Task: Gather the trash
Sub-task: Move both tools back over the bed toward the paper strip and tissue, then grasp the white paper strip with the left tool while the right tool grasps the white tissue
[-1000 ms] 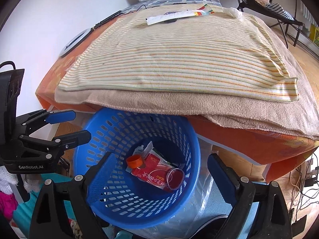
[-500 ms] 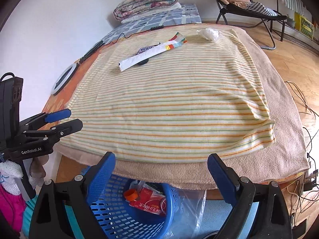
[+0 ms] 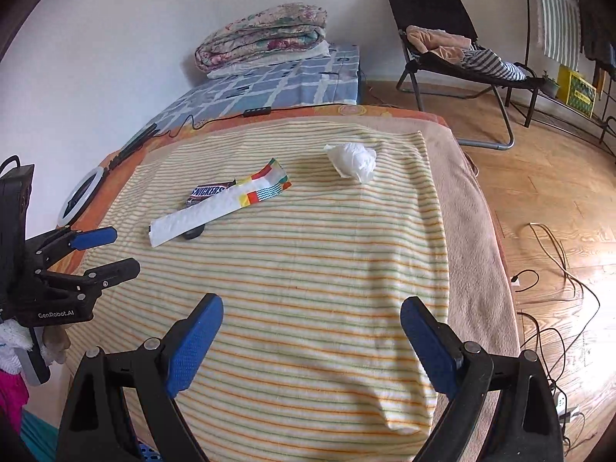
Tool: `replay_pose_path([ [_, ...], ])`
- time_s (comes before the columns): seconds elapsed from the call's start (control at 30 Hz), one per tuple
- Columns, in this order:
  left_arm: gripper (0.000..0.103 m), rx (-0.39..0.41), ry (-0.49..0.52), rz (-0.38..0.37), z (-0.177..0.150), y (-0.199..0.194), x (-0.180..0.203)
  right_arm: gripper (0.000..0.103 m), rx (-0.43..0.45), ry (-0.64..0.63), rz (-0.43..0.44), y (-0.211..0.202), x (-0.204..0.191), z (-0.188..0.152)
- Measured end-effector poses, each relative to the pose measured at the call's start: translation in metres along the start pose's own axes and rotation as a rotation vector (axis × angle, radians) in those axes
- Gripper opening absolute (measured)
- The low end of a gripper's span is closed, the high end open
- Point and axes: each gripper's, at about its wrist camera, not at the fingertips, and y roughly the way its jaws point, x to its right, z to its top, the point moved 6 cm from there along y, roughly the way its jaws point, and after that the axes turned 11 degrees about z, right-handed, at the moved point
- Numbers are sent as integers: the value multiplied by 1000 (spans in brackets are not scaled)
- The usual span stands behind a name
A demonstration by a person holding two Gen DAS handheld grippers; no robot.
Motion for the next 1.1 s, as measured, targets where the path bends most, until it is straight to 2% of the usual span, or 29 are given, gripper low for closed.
replay_pose_path([
  [0.2,78,-11,89,17,21,35,11,95,3,9,-48,42,36,57],
  [0.33,78,-35,138,56,29,60,16,95,14,59,-39,65,52,81],
  [0.43,78,-43,153,52,32,72,19,95,18,71,-45,81,60,96],
  [0.57,67,-53,191,63,34,85,24,95,11,92,-36,103,67,108],
  [0.63,65,-52,190,61,35,89,25,95,7,100,-40,112,70,113],
  [0.7,59,-49,176,50,36,90,24,95,4,103,-44,122,71,116],
  [0.73,52,-50,170,46,36,91,24,95,2,103,-45,126,71,117],
  [0.8,48,-44,167,47,37,91,23,95,-4,100,-56,134,71,120],
  [0.87,34,-45,163,42,37,91,21,95,-10,96,-65,141,72,121],
  [0.93,26,-47,147,26,36,89,19,94,-22,95,-67,146,74,121],
  [1.1,15,-66,71,-35,36,89,8,79,-27,119,-70,150,81,121],
])
